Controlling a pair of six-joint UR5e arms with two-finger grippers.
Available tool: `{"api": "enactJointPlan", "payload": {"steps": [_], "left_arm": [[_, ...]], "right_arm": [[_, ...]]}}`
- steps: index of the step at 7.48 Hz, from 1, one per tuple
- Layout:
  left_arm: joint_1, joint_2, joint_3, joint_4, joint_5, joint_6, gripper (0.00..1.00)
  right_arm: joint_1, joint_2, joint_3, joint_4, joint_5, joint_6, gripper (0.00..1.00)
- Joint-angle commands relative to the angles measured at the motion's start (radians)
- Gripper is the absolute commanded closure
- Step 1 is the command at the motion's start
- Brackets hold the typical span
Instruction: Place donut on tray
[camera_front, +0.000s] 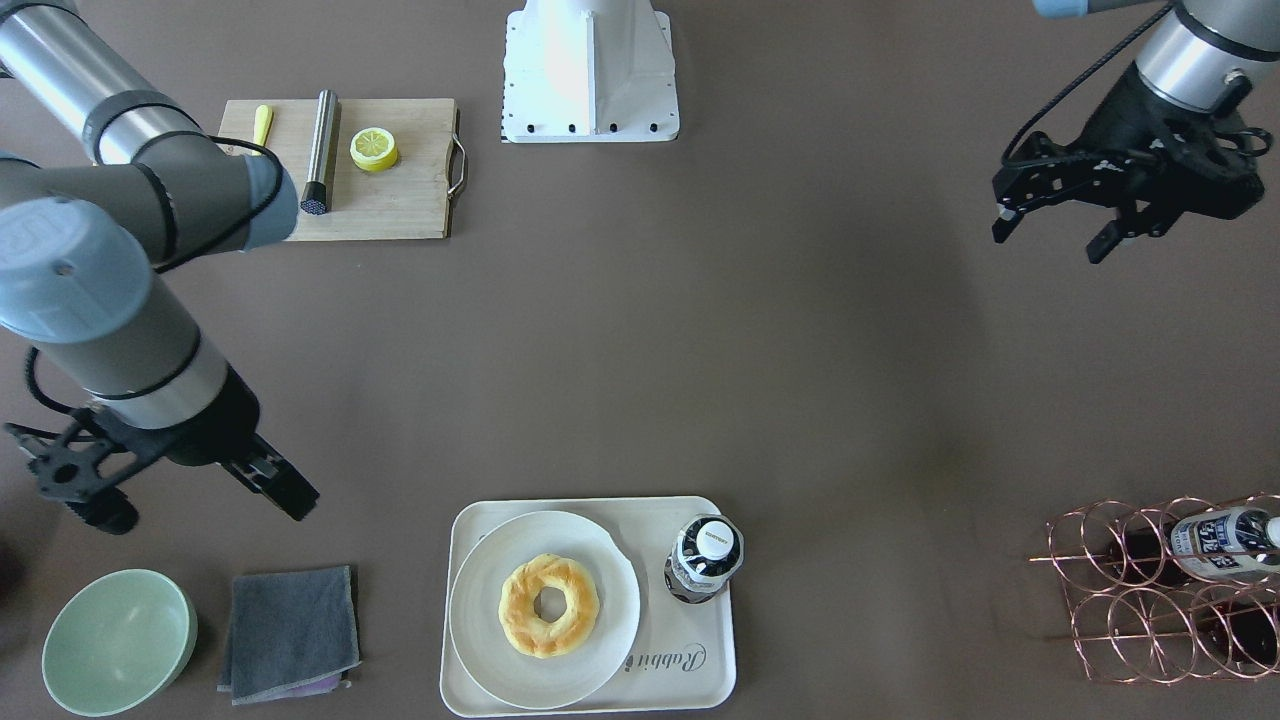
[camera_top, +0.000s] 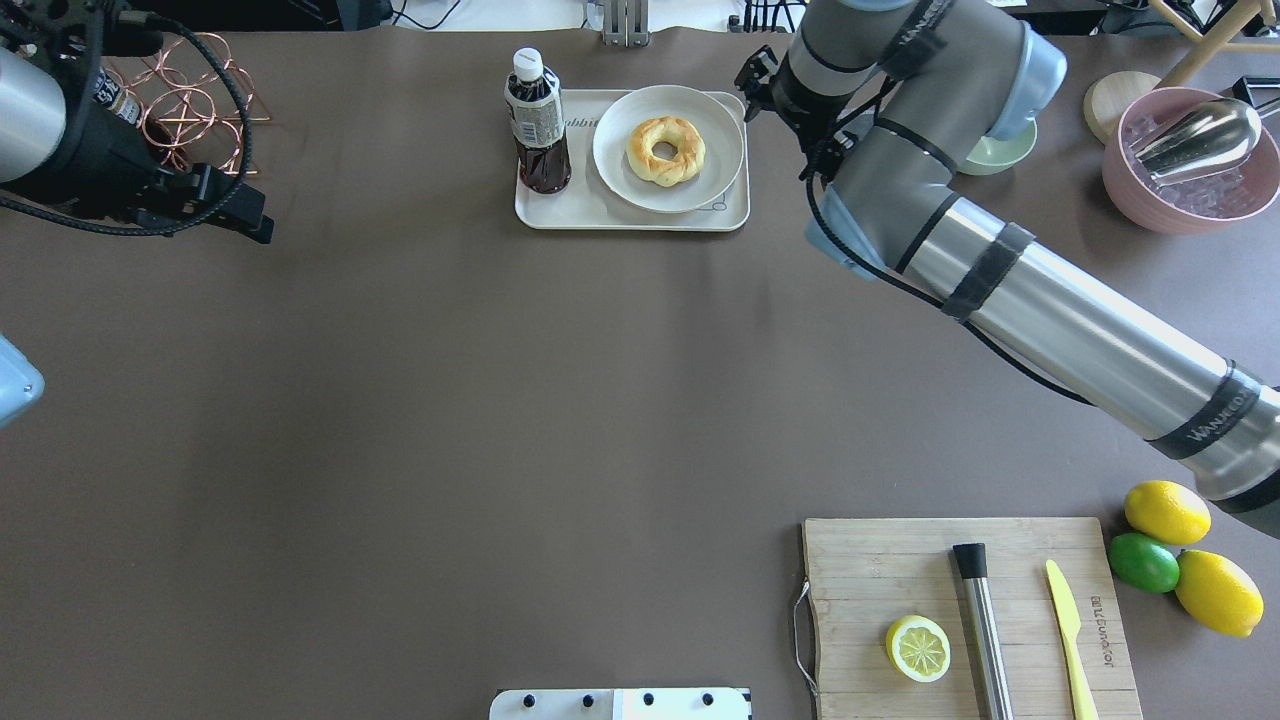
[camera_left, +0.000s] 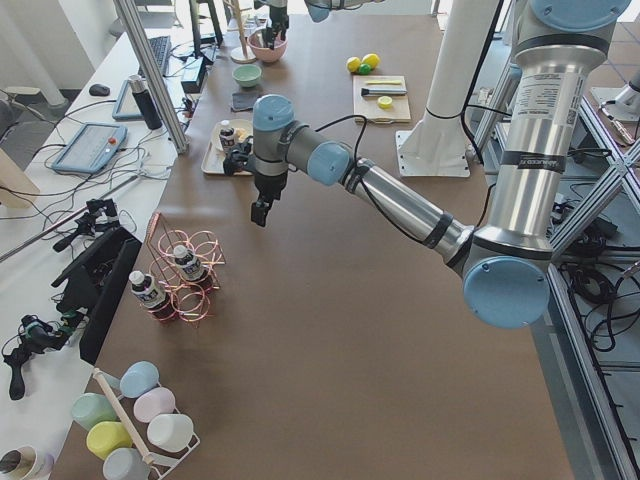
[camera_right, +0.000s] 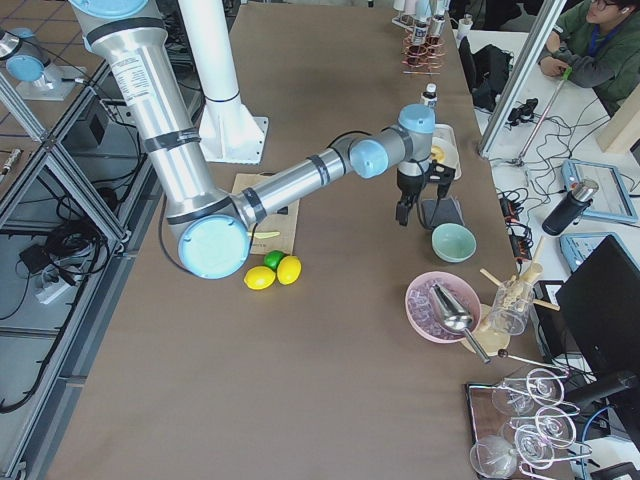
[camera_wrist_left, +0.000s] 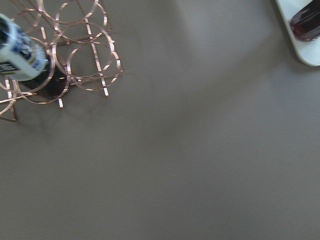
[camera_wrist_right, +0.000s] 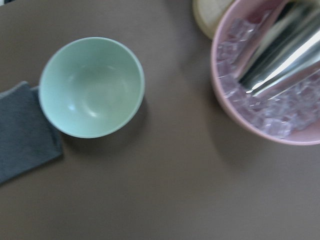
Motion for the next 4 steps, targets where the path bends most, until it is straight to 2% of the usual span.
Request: {"api": "enactJointPlan", "payload": {"steps": [1, 3, 4], "left_arm": [[-0.190, 0.024, 0.153, 0.001, -0.005, 0.326, 0.01], [-0.234, 0.061, 0.247, -0.013, -0.008, 0.405, 0.01], [-0.237, 0.067, 0.282, -0.013, -0.002, 0.427, 0.01]], "right_arm": [[0.242, -0.300, 0.065, -0.030, 0.011, -0.610, 0.00], [0.395, -0.408, 0.041, -0.033, 0.011, -0.881, 0.00], [0.457, -0.426, 0.020, -0.036, 0.012, -0.979, 0.00]]}}
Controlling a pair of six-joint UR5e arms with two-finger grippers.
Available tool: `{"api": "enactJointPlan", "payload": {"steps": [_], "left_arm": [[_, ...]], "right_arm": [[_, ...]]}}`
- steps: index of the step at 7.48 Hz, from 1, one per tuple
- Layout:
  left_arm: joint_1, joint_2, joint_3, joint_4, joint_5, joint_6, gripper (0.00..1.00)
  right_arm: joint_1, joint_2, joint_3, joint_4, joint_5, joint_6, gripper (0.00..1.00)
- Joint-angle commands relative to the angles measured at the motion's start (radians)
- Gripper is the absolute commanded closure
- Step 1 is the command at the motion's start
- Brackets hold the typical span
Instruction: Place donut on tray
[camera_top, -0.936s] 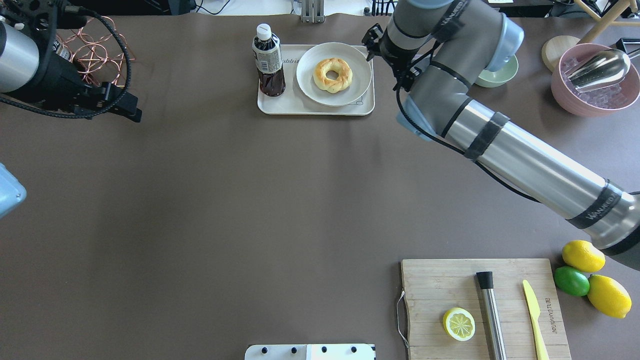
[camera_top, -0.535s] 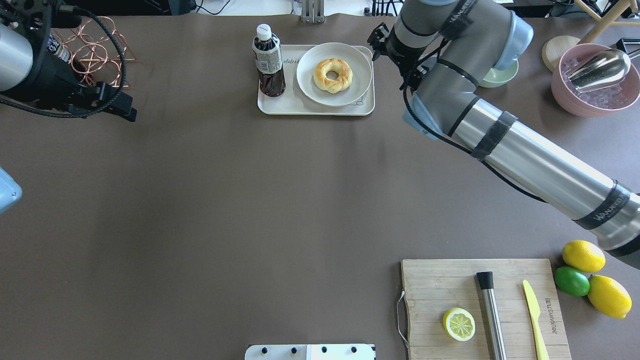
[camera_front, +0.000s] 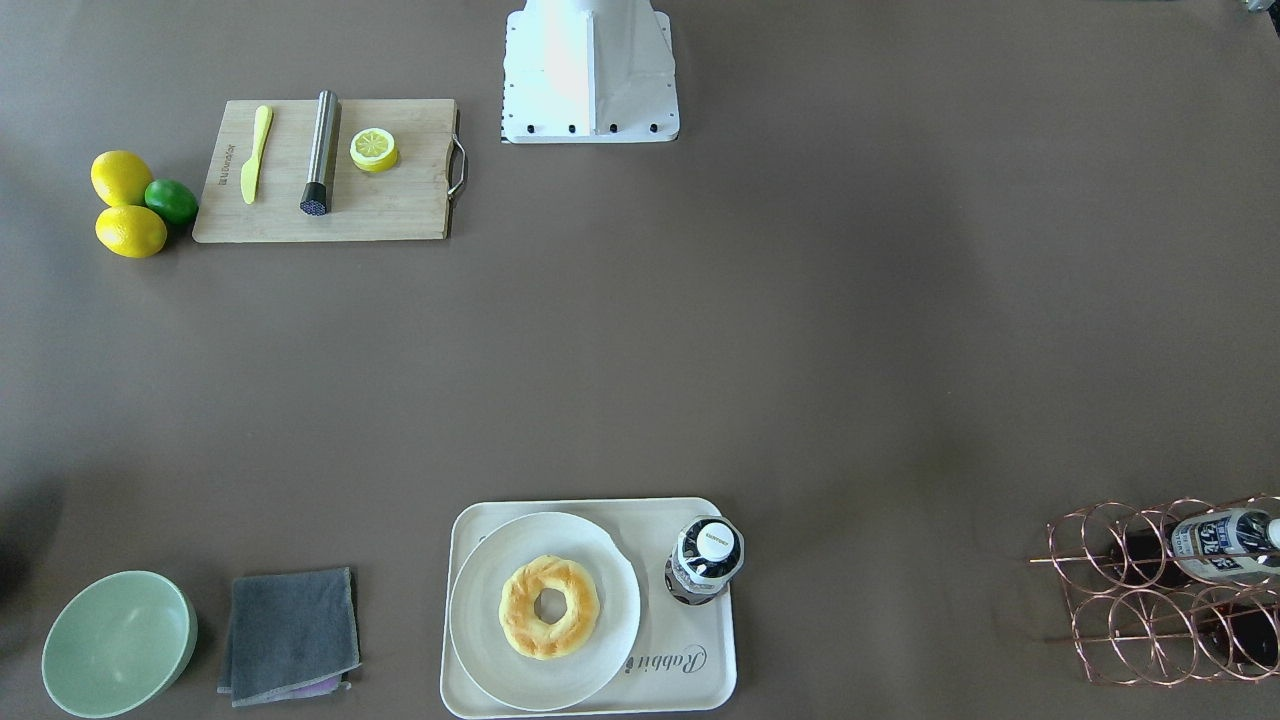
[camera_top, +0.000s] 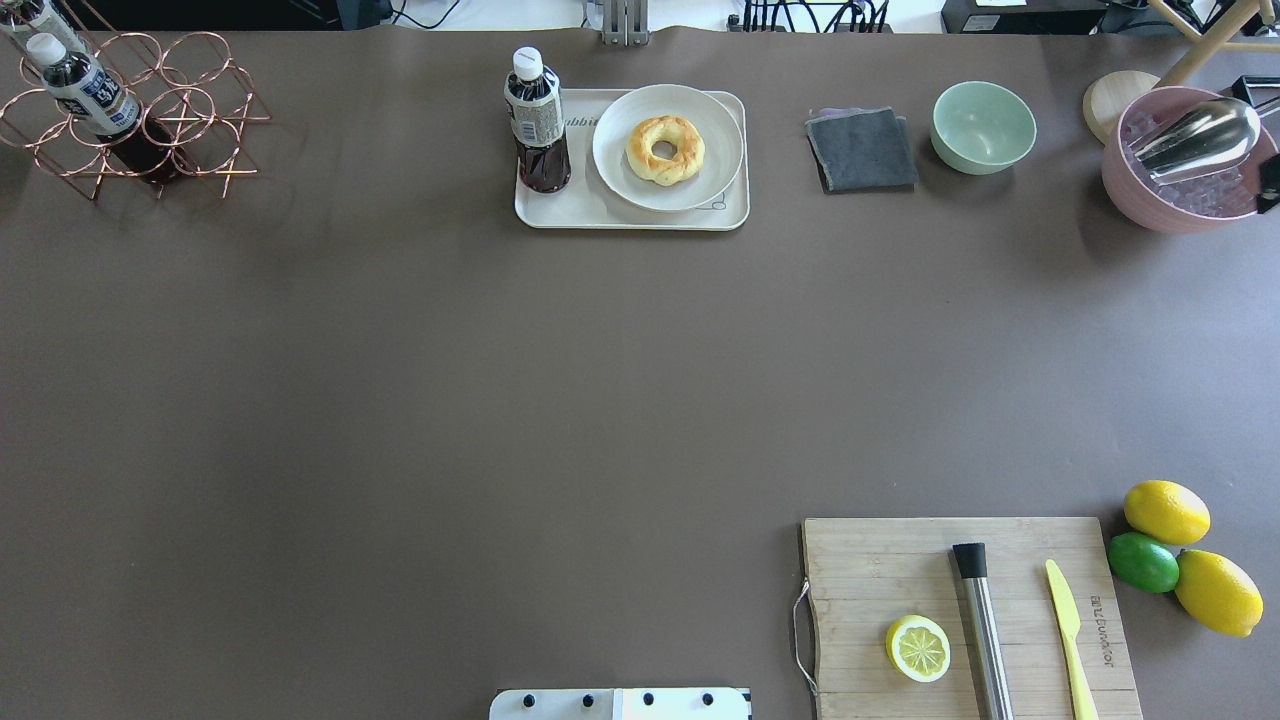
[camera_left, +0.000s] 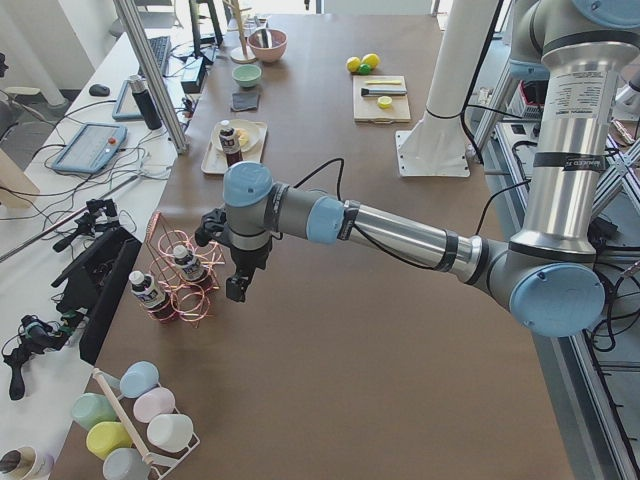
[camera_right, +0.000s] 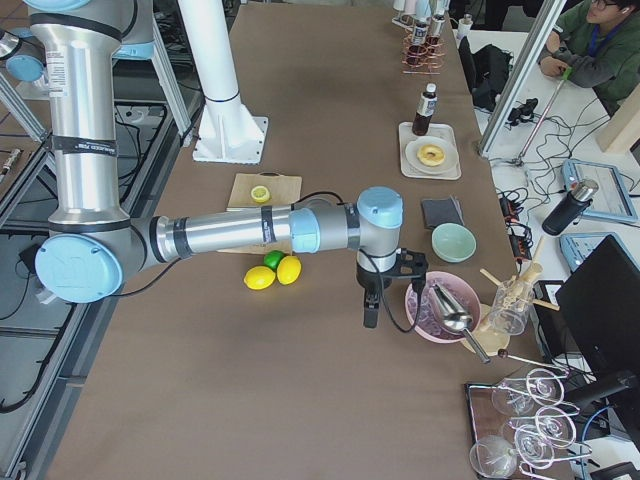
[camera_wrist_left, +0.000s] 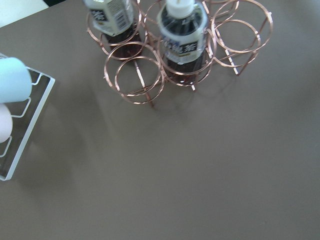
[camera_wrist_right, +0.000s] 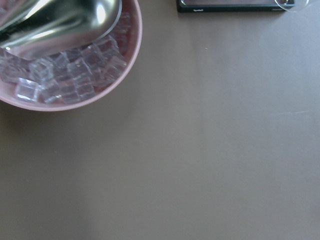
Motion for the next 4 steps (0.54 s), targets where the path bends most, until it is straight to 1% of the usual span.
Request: {"api": "enactJointPlan", "payload": {"steps": [1, 3, 4], "left_arm": [[-0.021, 0.018, 0.096, 0.001, 0.063, 0.069, 0.01], [-0.021, 0.030, 0.102, -0.006, 0.057, 0.069, 0.01], [-0.013, 0.042, 0.145, -0.005, 0.057, 0.058, 0.01]], "right_arm": [[0.158, -0.066, -0.026, -0.038, 0.020, -0.252, 0.00], [0.160, -0.063, -0.029, -0.041, 0.023, -0.253, 0.00], [0.160, -0.069, -0.029, -0.038, 0.023, -0.251, 0.00]]}}
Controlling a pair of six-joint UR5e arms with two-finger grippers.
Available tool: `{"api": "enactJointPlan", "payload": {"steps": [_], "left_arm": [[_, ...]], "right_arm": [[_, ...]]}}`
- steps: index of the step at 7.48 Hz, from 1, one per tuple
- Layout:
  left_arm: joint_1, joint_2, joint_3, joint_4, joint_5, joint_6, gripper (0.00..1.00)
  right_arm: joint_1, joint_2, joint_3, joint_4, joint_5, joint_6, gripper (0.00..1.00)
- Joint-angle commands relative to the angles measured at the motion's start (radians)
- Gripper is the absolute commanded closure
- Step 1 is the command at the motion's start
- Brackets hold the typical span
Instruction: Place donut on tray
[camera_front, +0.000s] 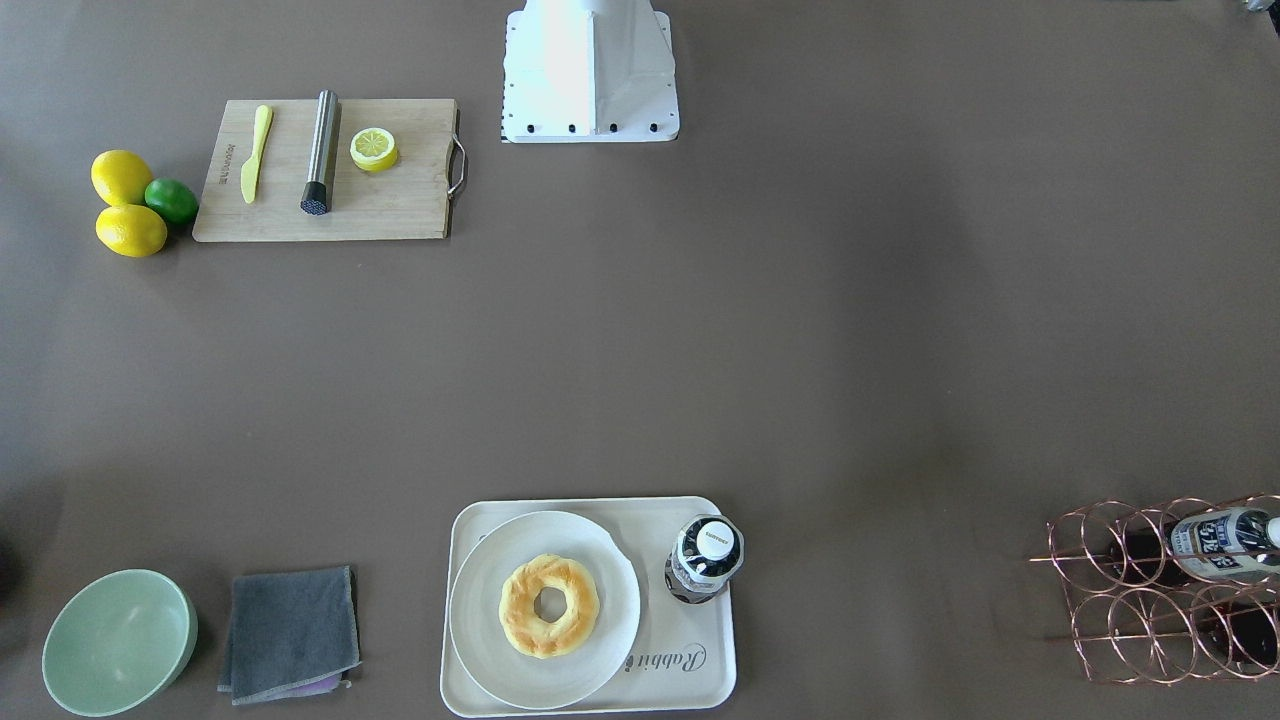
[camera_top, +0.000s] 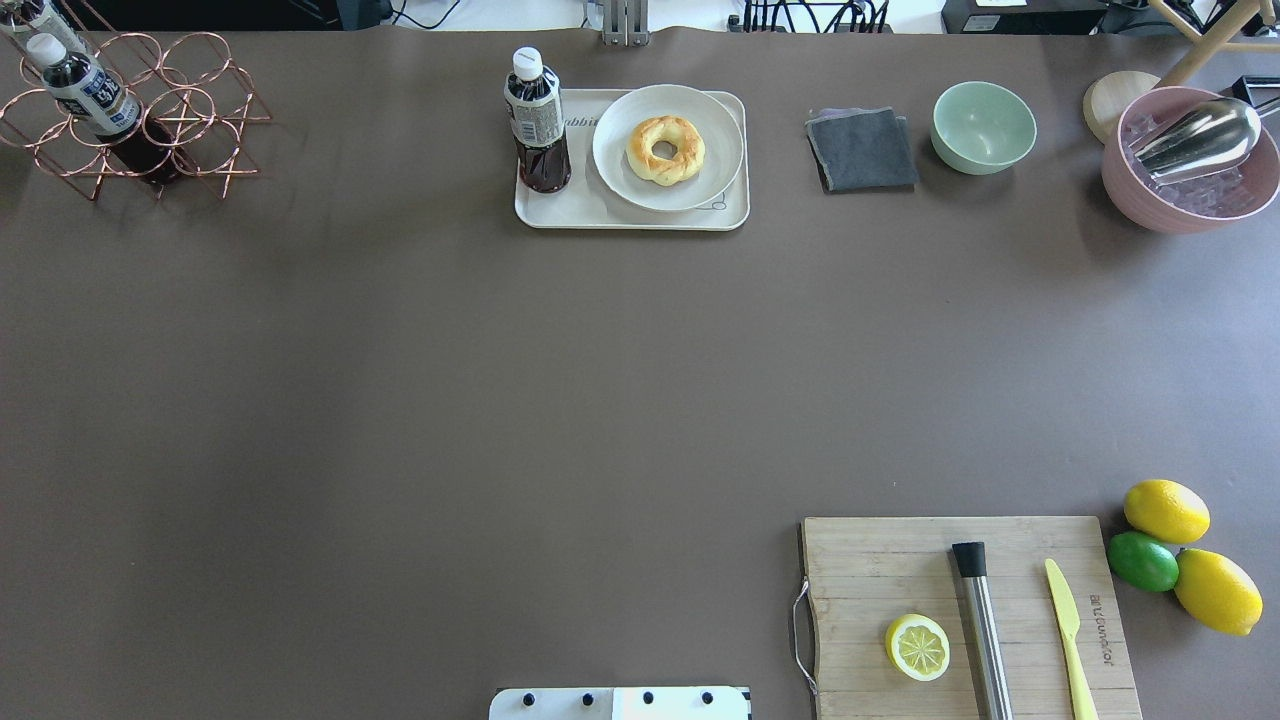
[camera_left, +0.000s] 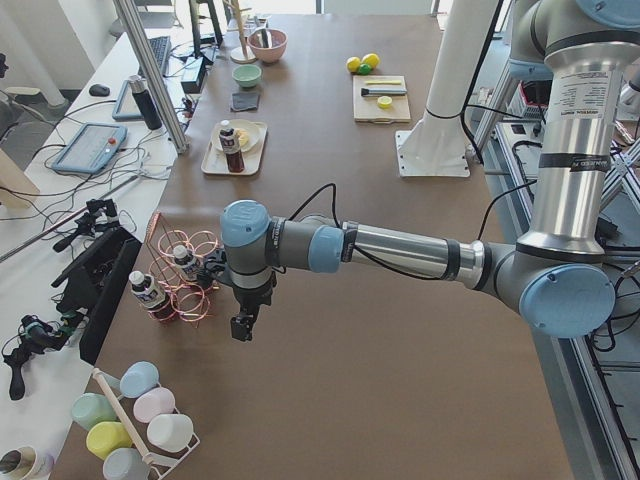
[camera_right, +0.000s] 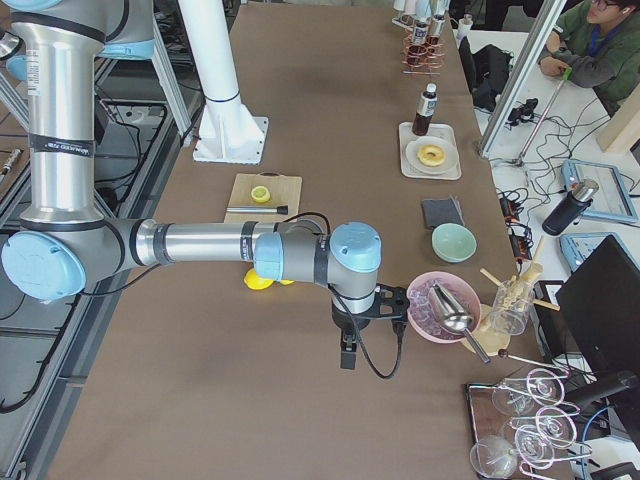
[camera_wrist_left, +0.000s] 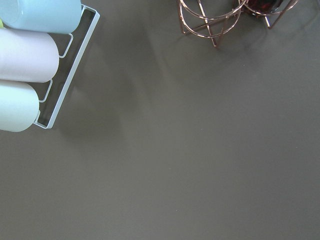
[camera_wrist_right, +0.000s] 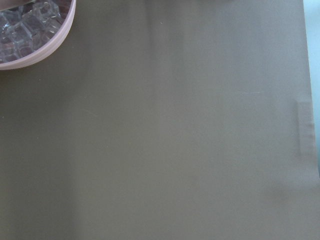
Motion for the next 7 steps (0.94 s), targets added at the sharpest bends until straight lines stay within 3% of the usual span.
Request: {"api": "enactJointPlan", "payload": {"steps": [1, 4, 7], "left_arm": [[0.006, 0.011, 0.063, -0.003, -0.010, -0.007, 0.01], [0.010, 0.021, 0.086, 0.001, -0.103, -0.007, 0.01], [0.010, 0.038, 0.083, -0.003, -0.113, -0.007, 0.01]], "right_arm": [[0.005, -0.008, -0.003, -0.001, 0.003, -0.005, 0.00], [0.005, -0.009, -0.003, -0.001, 0.003, -0.005, 0.00], [0.005, -0.011, -0.003, 0.002, 0.003, -0.005, 0.00]]}}
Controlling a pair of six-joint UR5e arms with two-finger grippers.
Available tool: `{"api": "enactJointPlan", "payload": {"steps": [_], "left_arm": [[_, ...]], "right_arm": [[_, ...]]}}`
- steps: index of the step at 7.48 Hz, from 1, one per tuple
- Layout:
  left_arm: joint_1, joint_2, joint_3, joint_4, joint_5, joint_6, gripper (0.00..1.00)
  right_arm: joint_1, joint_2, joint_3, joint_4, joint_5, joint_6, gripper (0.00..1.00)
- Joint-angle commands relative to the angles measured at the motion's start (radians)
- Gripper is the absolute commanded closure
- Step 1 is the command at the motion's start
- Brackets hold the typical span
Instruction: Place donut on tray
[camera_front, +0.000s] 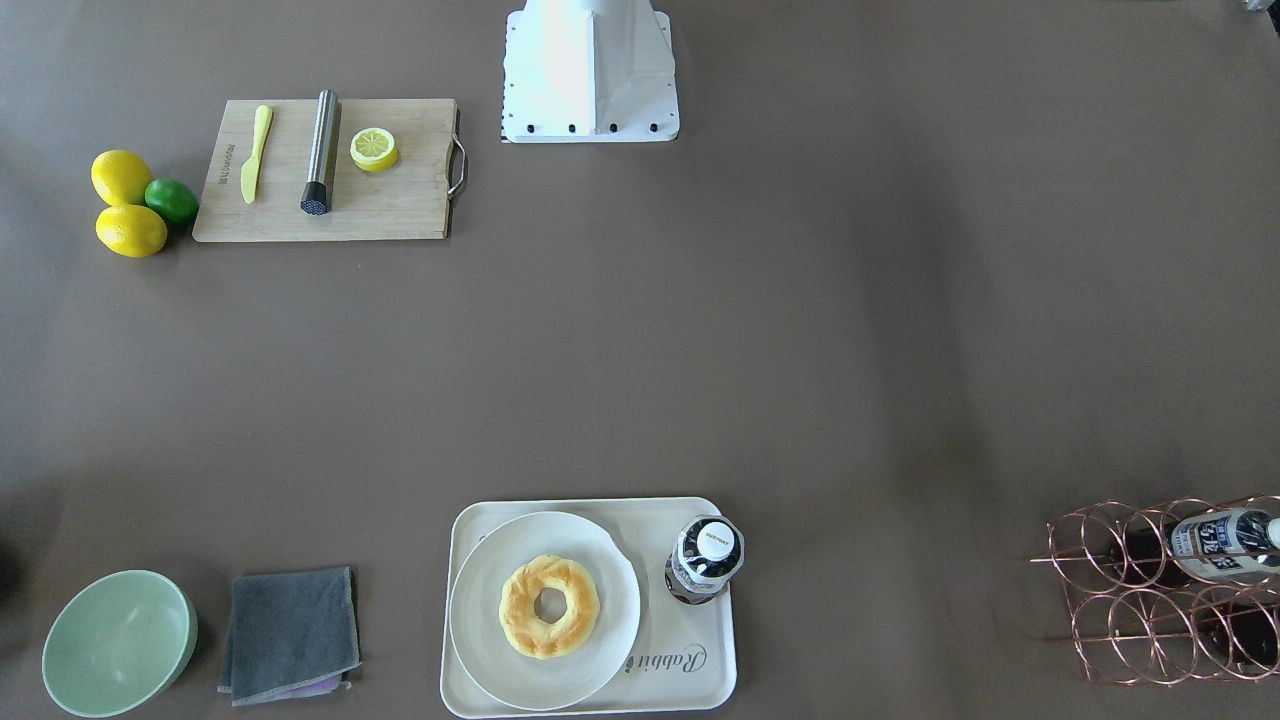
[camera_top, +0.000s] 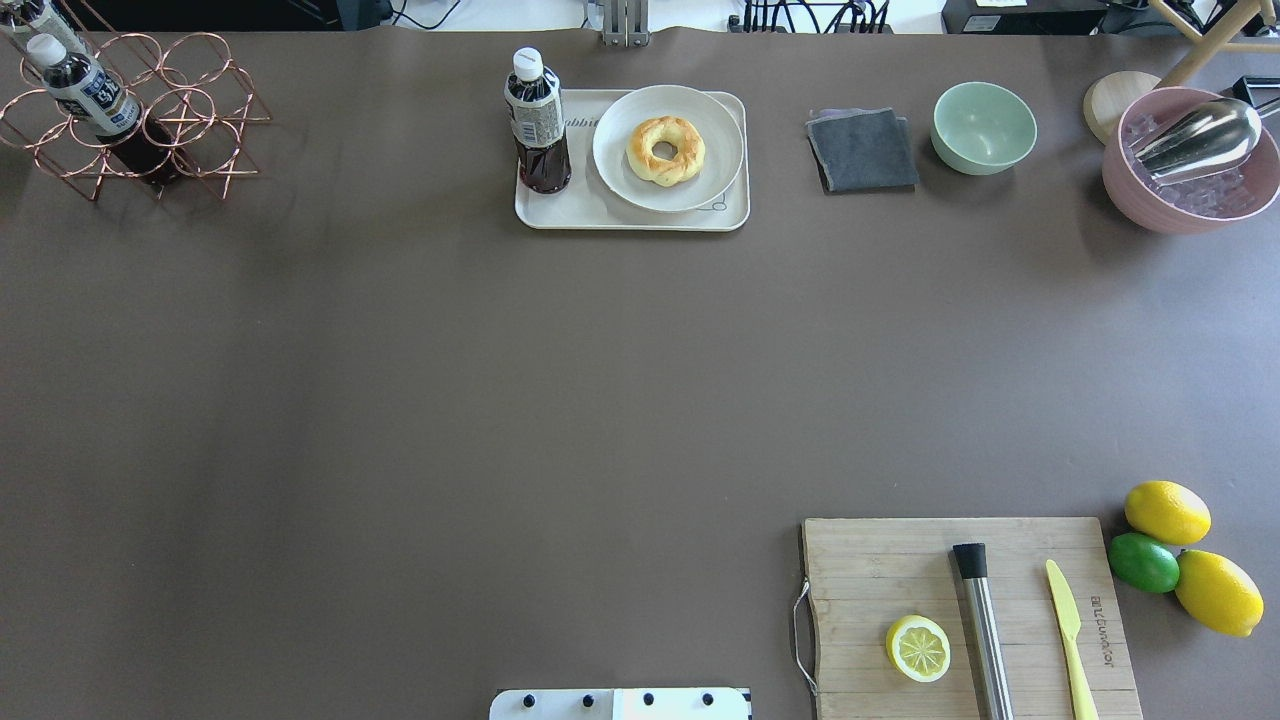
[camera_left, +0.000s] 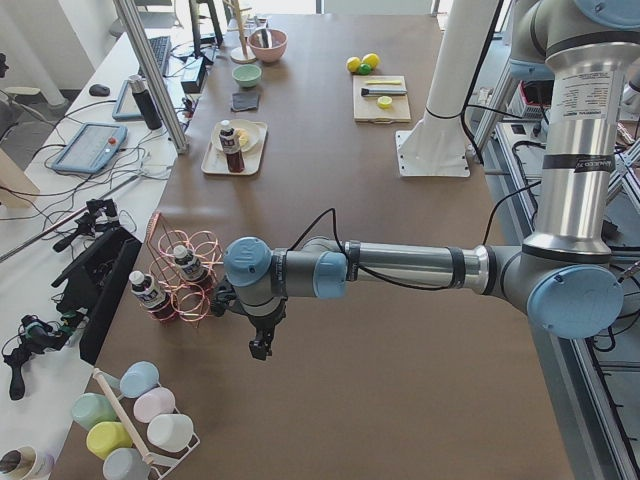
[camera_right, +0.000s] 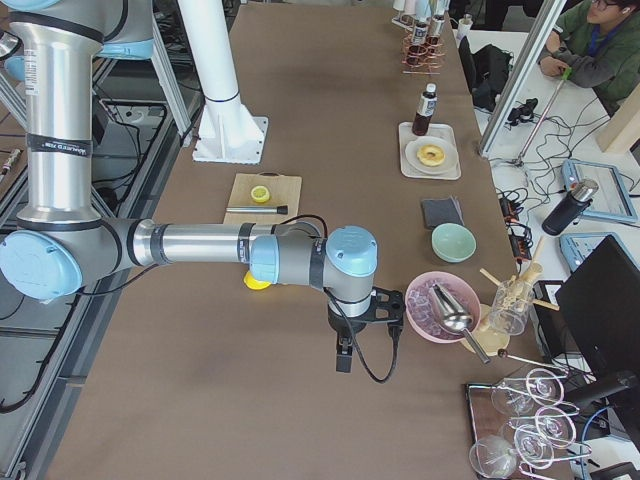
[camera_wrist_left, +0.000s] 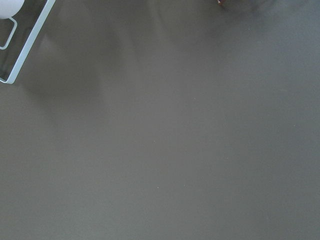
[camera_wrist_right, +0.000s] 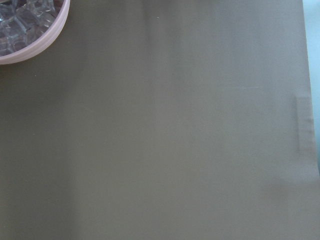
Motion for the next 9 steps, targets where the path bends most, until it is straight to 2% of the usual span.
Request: {"api": "enactJointPlan", "payload": {"steps": [1, 9], "left_arm": [[0.000, 0.012, 0.000, -0.002, -0.003, -0.001, 0.01], [-0.008, 0.017, 0.002, 0.001, -0.003, -0.001, 0.01]], "right_arm": [[0.000, -0.002, 0.000, 0.001, 0.000, 0.000, 0.00], [0.000, -0.009, -0.009, 0.001, -0.003, 0.012, 0.00]]}}
